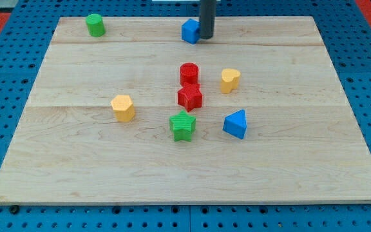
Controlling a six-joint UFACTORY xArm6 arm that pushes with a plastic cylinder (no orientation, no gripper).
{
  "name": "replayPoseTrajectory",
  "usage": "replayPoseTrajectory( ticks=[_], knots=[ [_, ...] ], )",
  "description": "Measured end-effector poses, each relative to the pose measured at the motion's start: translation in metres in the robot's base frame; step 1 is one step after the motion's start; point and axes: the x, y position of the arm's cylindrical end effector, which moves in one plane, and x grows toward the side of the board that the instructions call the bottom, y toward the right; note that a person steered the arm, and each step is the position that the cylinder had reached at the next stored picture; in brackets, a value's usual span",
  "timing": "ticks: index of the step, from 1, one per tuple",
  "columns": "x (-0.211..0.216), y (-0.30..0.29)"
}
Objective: Point your arm to the top of the yellow heart
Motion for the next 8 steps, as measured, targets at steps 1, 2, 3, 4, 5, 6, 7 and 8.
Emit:
replayPoseTrajectory(
  ticks=[1, 2, 3, 4, 5, 6, 7, 8],
  knots=[
    [-0.019, -0.015],
    [-0.028, -0.017],
    [-0.023, 0.036],
    [-0.022, 0.063],
    [-0.022, 0.063],
    [-0.022, 0.063],
    [-0.014, 0.064],
    [0.03, 0.064]
  ],
)
